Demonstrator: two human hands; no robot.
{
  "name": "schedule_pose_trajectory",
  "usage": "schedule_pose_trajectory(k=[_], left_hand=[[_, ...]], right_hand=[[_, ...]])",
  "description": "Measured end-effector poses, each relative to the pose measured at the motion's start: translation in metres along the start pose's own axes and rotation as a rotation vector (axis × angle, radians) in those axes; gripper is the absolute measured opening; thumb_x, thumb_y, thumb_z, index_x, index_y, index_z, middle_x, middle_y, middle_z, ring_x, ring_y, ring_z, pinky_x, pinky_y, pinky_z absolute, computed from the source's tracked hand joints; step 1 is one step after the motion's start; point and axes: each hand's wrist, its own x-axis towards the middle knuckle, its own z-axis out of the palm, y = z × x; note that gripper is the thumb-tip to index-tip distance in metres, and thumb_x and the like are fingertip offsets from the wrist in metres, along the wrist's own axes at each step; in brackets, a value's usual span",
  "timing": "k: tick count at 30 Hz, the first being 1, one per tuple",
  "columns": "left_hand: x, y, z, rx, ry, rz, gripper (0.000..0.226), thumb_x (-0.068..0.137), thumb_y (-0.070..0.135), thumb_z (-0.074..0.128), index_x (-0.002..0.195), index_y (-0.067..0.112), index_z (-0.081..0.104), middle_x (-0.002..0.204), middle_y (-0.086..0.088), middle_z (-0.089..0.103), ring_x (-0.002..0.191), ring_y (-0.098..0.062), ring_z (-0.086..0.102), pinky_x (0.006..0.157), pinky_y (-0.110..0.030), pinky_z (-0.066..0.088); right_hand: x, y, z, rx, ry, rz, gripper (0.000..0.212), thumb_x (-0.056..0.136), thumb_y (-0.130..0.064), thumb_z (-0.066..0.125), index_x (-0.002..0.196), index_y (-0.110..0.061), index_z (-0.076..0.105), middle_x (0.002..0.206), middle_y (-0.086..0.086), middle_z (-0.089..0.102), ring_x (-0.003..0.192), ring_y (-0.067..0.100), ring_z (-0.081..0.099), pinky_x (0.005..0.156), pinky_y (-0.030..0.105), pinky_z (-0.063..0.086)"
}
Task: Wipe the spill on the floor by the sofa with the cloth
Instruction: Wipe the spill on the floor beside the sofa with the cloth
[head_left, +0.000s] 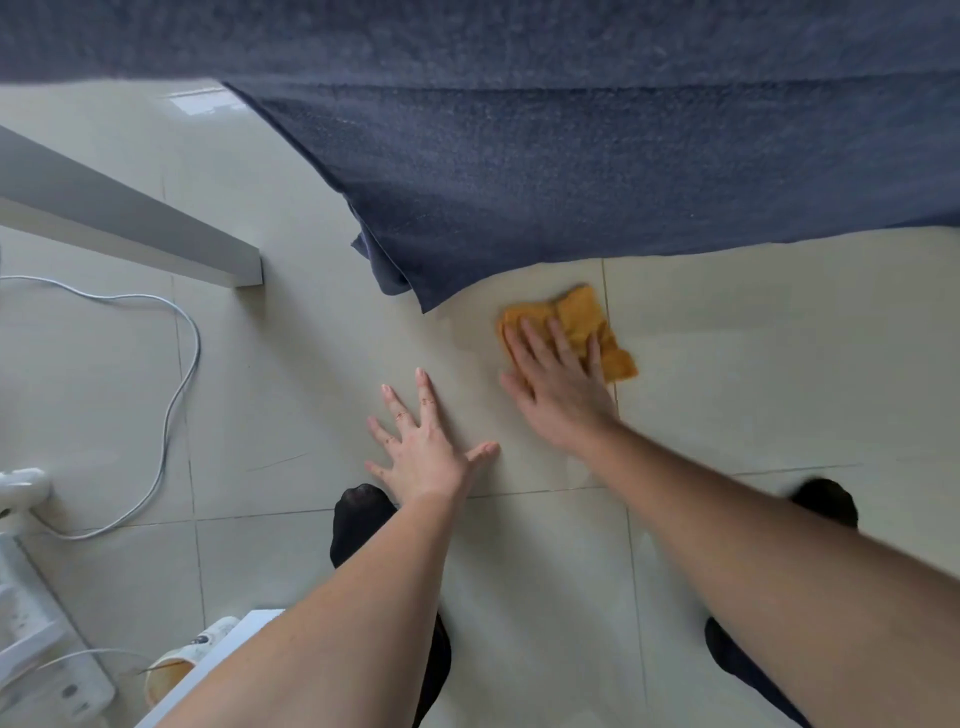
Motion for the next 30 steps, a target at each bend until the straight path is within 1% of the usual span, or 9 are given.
schedule_pose_trajectory(k=[5,8,12,16,20,25,27,28,30], left_hand=[[0.001,0.000,0.002,-0.090,-0.022,0.002,0.141,0.069,0.068,0.085,0.157,0.053,-0.024,0.173,0.001,-0.029,0.159,-0.045,-0.015,0.115,-0.076,0.026],[0.002,-0.001,0.005,-0.116,-0.014,0.006,0.141,0.070,0.066,0.086,0.158,0.053,-0.023,0.173,0.001,-0.029,0.158,-0.046,-0.016,0.115,-0.077,0.023],[0.005,-0.001,0.006,-0.141,-0.024,-0.003,0.141,0.071,0.064,0.087,0.156,0.056,-0.025,0.172,0.003,-0.031,0.158,-0.045,-0.018,0.116,-0.077,0.021],[0.005,-0.002,0.008,-0.135,-0.014,-0.004,0.141,0.070,0.064,0.087,0.155,0.057,-0.026,0.171,0.002,-0.031,0.158,-0.046,-0.019,0.115,-0.078,0.021],[0.006,-0.004,0.010,-0.144,-0.001,-0.003,0.143,0.068,0.065,0.088,0.152,0.060,-0.027,0.172,0.004,-0.031,0.158,-0.045,-0.019,0.114,-0.079,0.020],[0.004,-0.003,0.008,-0.131,-0.002,-0.010,0.144,0.066,0.067,0.088,0.152,0.060,-0.028,0.171,0.005,-0.031,0.158,-0.044,-0.019,0.114,-0.078,0.020],[0.003,0.000,0.005,-0.126,-0.033,-0.020,0.143,0.068,0.066,0.087,0.154,0.056,-0.026,0.172,0.003,-0.031,0.158,-0.045,-0.018,0.116,-0.077,0.020],[0.002,0.001,0.003,-0.120,-0.040,-0.027,0.140,0.069,0.066,0.086,0.158,0.053,-0.022,0.173,0.001,-0.028,0.158,-0.046,-0.015,0.118,-0.075,0.020],[0.000,0.003,0.000,-0.088,0.037,0.001,0.120,0.078,0.064,0.080,0.167,0.042,0.002,0.177,-0.007,-0.007,0.160,-0.044,0.003,0.124,-0.064,0.021]], right_hand=[[-0.095,0.093,0.036,-0.096,-0.055,0.053,0.068,0.098,-0.073,-0.004,0.161,-0.051,-0.016,0.174,-0.023,-0.010,0.159,0.010,-0.017,0.129,0.055,-0.006],[-0.072,0.145,-0.003,0.019,0.007,0.269,0.068,0.095,-0.075,-0.008,0.157,-0.053,-0.025,0.173,-0.023,-0.019,0.161,0.014,-0.016,0.127,0.062,0.001],[0.007,0.118,-0.049,0.223,0.148,0.444,0.072,0.100,-0.071,0.004,0.164,-0.043,-0.015,0.175,-0.015,-0.014,0.162,0.024,-0.014,0.122,0.074,0.000],[0.047,0.046,-0.047,0.137,0.080,0.206,0.069,0.101,-0.065,0.004,0.165,-0.042,-0.008,0.175,-0.019,-0.011,0.162,0.024,-0.013,0.120,0.075,-0.007],[0.001,0.016,0.003,-0.015,-0.004,-0.060,0.066,0.100,-0.065,-0.002,0.164,-0.048,-0.003,0.175,-0.021,0.000,0.163,0.017,-0.010,0.123,0.069,-0.010],[-0.075,0.035,0.044,0.036,-0.114,-0.119,0.064,0.103,-0.068,0.017,0.164,-0.052,0.007,0.172,-0.027,0.003,0.162,0.008,-0.007,0.125,0.061,-0.013],[-0.083,0.031,0.040,0.141,-0.067,-0.104,0.059,0.104,-0.056,0.039,0.162,-0.047,0.030,0.171,-0.023,0.021,0.162,0.010,0.008,0.128,0.058,-0.003],[-0.085,0.028,0.033,0.216,0.029,-0.079,0.054,0.102,-0.045,0.051,0.156,-0.041,0.047,0.166,-0.015,0.041,0.158,0.014,0.027,0.128,0.054,0.013],[-0.084,0.027,0.017,0.283,0.347,0.008,0.036,0.094,-0.023,0.068,0.130,-0.026,0.075,0.127,0.003,0.077,0.124,0.027,0.067,0.105,0.042,0.050]])
